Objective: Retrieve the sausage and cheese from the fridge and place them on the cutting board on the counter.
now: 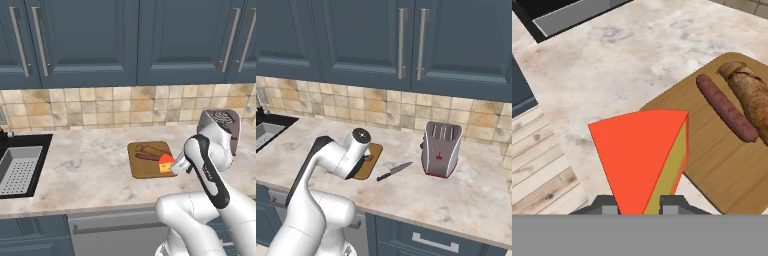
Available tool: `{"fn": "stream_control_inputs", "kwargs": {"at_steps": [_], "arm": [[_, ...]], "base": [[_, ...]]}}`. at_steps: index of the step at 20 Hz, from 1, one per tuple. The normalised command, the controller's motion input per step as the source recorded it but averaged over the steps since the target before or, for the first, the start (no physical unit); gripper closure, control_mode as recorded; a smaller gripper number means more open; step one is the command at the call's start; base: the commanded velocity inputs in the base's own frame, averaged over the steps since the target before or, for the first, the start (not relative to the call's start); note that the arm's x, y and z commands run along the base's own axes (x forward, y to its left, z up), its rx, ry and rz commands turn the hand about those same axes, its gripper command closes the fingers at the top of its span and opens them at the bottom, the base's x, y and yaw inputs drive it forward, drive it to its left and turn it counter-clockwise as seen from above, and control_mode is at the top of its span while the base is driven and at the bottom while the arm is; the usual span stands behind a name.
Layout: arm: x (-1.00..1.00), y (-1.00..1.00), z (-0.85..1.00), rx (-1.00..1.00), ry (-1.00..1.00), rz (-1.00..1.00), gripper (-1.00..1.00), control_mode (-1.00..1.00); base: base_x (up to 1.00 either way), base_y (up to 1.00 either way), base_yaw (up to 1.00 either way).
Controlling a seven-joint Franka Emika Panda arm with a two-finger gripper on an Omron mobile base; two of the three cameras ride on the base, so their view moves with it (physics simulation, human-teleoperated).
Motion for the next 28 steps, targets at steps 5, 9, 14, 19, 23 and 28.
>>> {"fn": "stream_control_inputs", "kwargs": {"at_steps": [5,9,14,19,23,28], "arm": [[0.44,0.0,-0.1,0.02,0.0,0.14,1.0,-1.0],[0.4,0.0,-0.09,0.0,0.0,0.11,1.0,-1.0],[0.39,0.0,-0.18,0.0,0.0,0.09,1.0,-1.0],[0.07,0.01,-0.39,0.0,0.0,0.03,1.0,-1.0],[0.08,0.0,-0.37,0.0,0.0,0.01,1.0,-1.0],[0.12,0.03,-0.19,0.01,0.0,0.0,1.0,-1.0]], "base": [[0.0,0.0,0.0],[0.0,0.0,0.0],[0.0,0.0,0.0],[0.0,0.0,0.0],[0.0,0.0,0.0],[0.0,0.0,0.0]]}}
